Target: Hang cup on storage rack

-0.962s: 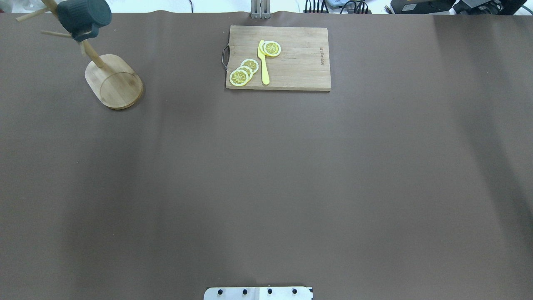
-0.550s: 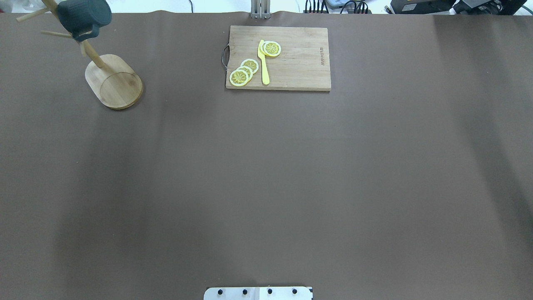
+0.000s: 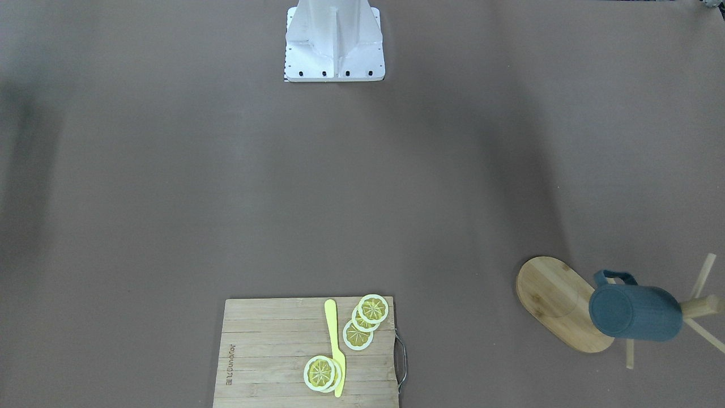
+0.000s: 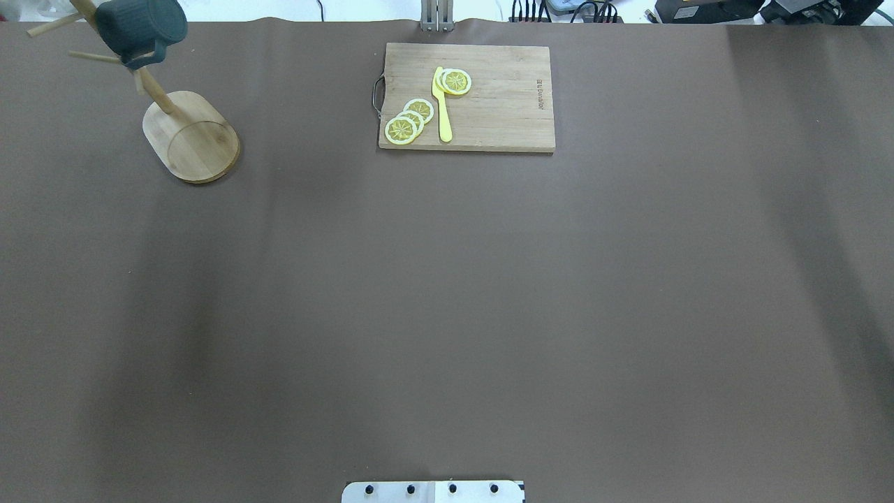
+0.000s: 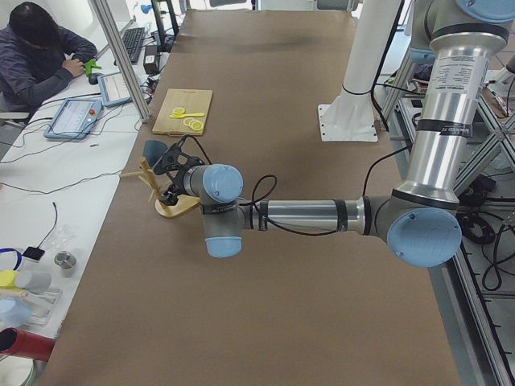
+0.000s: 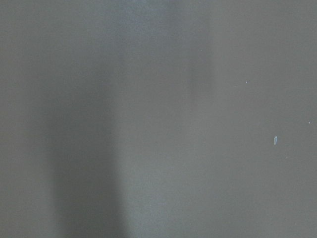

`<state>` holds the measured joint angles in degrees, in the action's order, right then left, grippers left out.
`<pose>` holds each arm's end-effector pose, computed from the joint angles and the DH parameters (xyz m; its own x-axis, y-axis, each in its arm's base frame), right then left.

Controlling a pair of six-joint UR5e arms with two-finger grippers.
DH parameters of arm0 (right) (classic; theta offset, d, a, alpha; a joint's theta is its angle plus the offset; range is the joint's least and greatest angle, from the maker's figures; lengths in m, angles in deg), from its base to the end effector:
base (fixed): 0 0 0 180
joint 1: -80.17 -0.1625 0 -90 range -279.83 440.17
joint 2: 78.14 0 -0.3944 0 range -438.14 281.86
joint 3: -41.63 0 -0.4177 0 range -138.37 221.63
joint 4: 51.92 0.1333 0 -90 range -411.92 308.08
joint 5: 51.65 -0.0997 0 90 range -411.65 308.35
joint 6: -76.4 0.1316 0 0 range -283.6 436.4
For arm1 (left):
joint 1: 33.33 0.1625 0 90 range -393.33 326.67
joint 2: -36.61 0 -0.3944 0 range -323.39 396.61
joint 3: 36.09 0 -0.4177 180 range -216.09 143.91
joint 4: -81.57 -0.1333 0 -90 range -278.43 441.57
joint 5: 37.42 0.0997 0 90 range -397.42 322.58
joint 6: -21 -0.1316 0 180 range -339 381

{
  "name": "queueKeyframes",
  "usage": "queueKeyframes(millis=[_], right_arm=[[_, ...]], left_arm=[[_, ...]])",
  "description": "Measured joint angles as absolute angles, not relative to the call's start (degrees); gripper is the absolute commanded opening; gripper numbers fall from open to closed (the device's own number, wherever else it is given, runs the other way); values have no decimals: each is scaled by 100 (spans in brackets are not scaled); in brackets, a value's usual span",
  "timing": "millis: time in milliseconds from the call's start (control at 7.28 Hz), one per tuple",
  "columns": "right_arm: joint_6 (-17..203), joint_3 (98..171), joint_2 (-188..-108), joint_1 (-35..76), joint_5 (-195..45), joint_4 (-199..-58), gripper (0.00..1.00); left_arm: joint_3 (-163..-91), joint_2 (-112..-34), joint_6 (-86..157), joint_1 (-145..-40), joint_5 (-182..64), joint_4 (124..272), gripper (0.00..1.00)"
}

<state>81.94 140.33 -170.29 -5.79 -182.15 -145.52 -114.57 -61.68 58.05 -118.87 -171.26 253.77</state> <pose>0.0121 -0.5070 0.6038 0.7594 0.0097 0.6505 -0.0030 0.9999 -0.0114 0.0036 -0.5876 0.4966 0.5407 0.4708 -0.6971 0.3895 0.5944 0.7035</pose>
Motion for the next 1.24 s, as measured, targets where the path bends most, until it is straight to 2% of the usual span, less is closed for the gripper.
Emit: queueKeyframes(millis=[824,1237], right_arm=[[8194,14033,-17048,-579,-18198,-14545,100],[8186,14033,-17059,-579,-18191,-14536,100]], left_arm=[[-11575,-5600,1519,-11905,-15146,22881,99],[-12445,-5619,1283,-11890,-15161,20098,99]])
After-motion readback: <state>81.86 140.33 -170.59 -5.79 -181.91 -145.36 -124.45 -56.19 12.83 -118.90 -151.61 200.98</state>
